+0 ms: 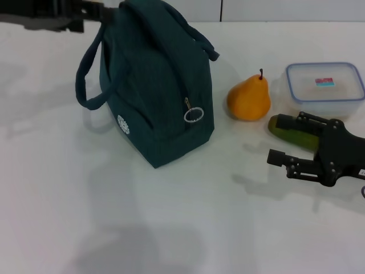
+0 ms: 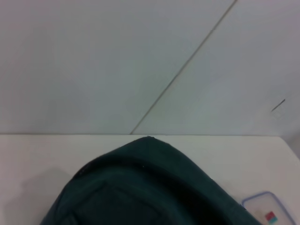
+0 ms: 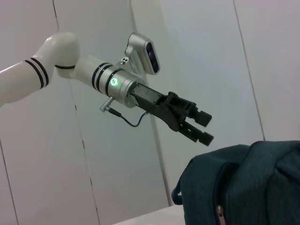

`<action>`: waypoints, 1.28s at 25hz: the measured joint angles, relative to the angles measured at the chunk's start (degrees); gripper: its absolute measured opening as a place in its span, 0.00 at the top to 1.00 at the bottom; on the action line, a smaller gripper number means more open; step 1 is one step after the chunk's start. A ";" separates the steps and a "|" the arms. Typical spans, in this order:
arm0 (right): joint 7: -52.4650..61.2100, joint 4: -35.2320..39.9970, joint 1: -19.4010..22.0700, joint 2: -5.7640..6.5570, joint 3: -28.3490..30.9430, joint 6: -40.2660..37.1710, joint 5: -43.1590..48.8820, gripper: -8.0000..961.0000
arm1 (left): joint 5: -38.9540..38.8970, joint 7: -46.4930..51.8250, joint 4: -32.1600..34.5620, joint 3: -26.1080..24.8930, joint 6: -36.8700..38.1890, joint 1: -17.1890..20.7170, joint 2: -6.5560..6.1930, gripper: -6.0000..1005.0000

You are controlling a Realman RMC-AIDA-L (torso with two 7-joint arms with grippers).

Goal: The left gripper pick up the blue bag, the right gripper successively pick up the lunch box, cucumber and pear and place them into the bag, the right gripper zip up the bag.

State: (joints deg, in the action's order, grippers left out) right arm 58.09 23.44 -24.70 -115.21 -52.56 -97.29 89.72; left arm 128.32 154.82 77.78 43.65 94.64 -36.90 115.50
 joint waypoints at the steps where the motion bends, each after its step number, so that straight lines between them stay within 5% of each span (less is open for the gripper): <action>1: 0.00 -0.04 0.02 0.00 0.00 -0.02 0.00 0.19 | 0.66 0.84 0.25 0.63 -0.05 -0.08 0.22 0.14; 12: 0.44 0.35 1.33 0.10 0.51 -0.76 0.00 0.19 | 5.68 3.49 -1.07 5.80 -3.89 -1.16 2.55 0.19; 32: 0.83 0.27 1.59 0.80 0.52 -2.75 -0.08 0.19 | 7.38 3.10 -6.17 12.49 -8.25 -2.04 3.24 0.28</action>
State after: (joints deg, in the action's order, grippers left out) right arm 58.92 23.71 -23.11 -114.41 -52.03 -100.04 89.64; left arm 135.71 157.91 71.61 56.15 86.38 -38.94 118.75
